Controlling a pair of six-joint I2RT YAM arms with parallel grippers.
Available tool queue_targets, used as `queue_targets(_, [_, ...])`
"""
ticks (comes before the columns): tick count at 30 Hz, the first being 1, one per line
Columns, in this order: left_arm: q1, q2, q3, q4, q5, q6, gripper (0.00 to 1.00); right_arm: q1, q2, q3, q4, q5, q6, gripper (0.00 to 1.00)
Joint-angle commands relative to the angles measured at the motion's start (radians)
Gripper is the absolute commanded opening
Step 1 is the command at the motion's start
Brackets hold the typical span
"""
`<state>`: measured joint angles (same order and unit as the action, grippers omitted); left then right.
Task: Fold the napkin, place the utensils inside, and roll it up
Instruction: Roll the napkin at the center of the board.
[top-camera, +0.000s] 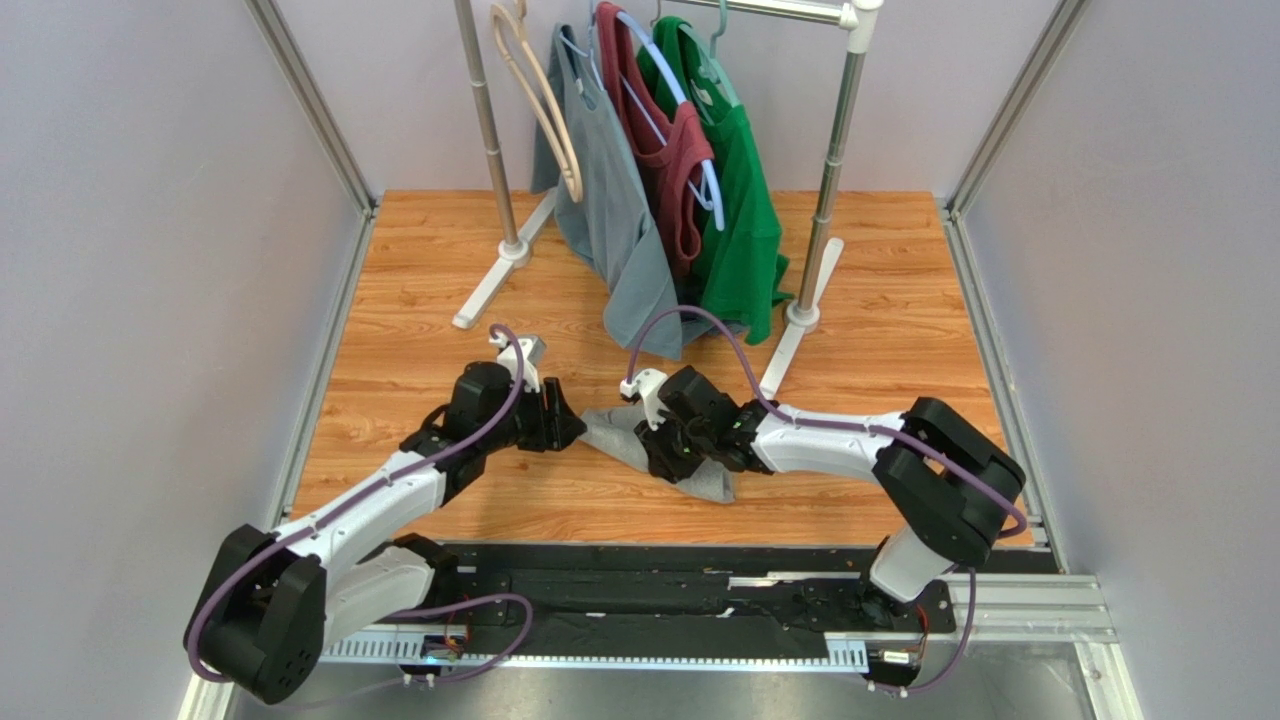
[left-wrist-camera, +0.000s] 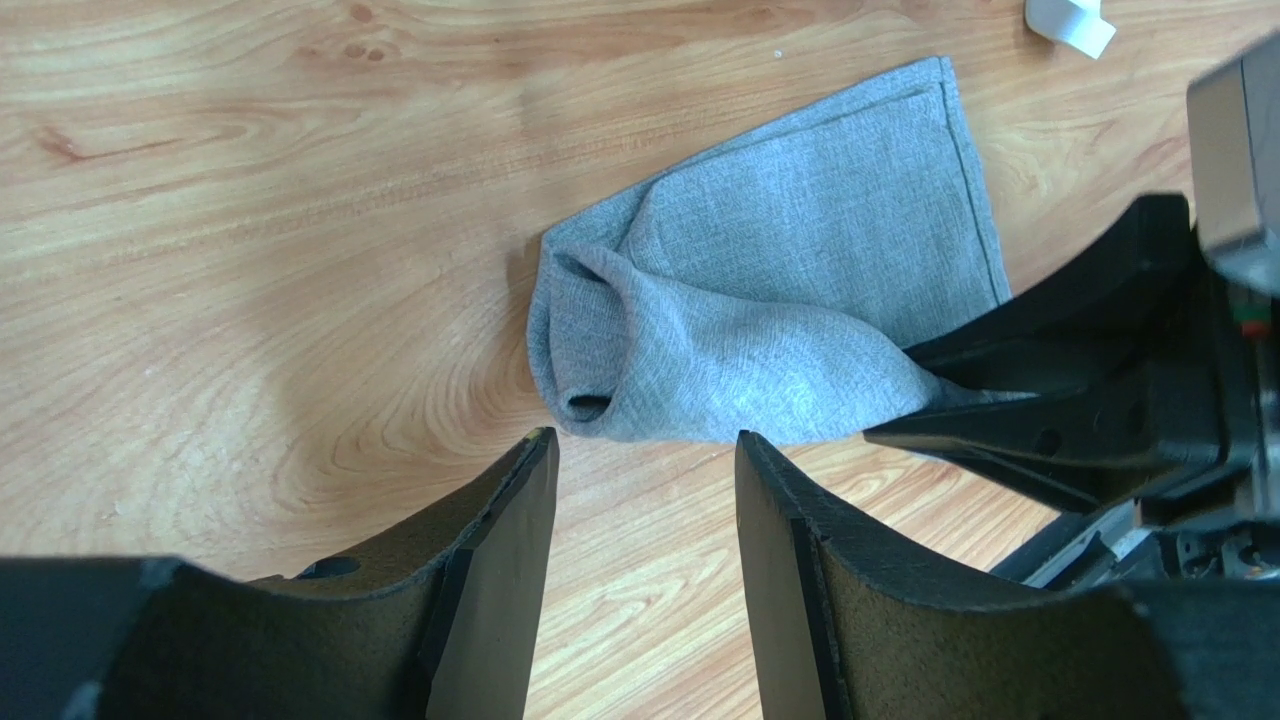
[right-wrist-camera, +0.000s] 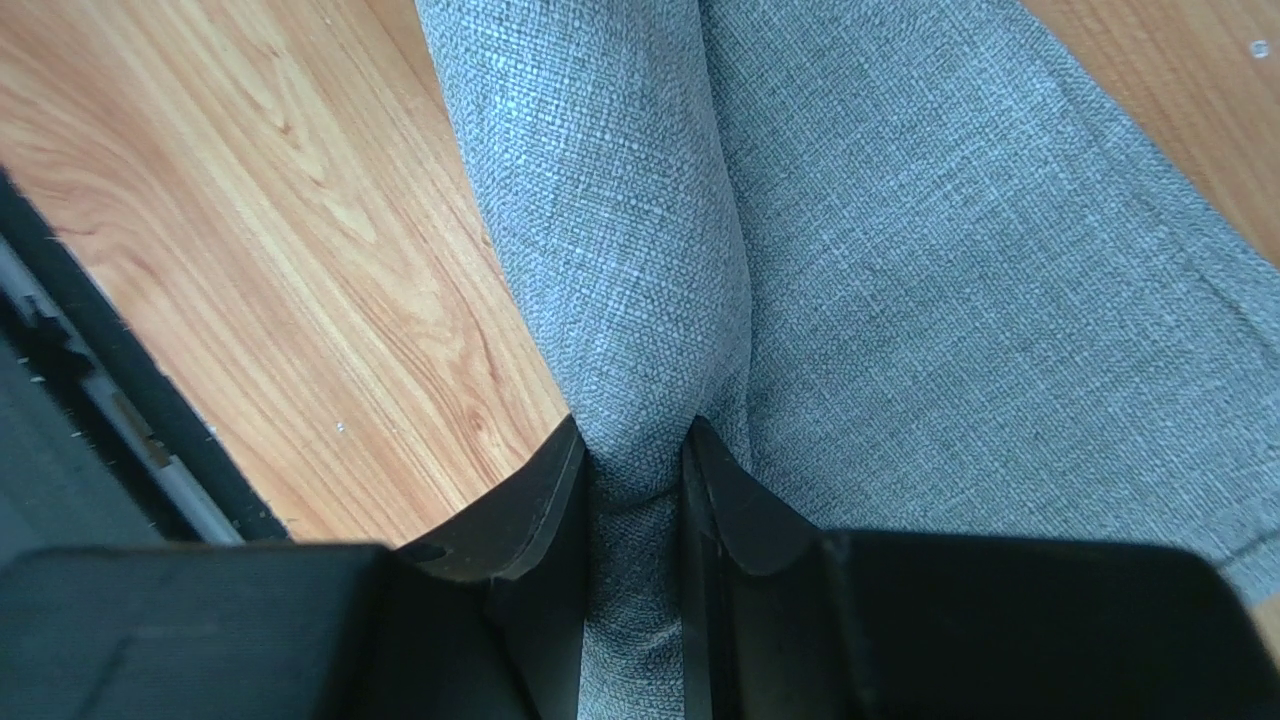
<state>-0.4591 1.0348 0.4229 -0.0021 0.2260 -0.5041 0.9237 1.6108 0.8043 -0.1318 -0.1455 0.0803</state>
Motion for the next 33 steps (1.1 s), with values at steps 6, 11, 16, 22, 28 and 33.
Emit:
queue_targets(6, [0.004, -0.002, -0.036, 0.178, 0.029, -0.001, 0.55, -0.080, 0.092, -0.042, -0.031, -0.291, 0.013, 0.10])
queue_targets(11, [0.004, 0.034, -0.024, 0.202, 0.033, 0.013, 0.54, -0.105, 0.115, -0.047, -0.023, -0.330, 0.012, 0.09])
queue_targets(16, [0.004, 0.042, -0.030, 0.208, 0.033, 0.016, 0.53, -0.132, 0.141, -0.047, -0.015, -0.367, 0.013, 0.08])
queue_targets(22, [0.004, -0.022, -0.061, 0.218, 0.013, 0.019, 0.53, -0.177, 0.166, -0.037, -0.017, -0.408, 0.015, 0.06])
queue_targets(28, [0.005, -0.082, -0.104, 0.223, -0.016, 0.013, 0.53, -0.198, 0.198, -0.019, -0.038, -0.440, 0.009, 0.05])
queue_targets(33, [0.005, -0.053, -0.115, 0.246, -0.010, 0.007, 0.52, -0.204, 0.227, 0.006, -0.057, -0.463, -0.004, 0.04])
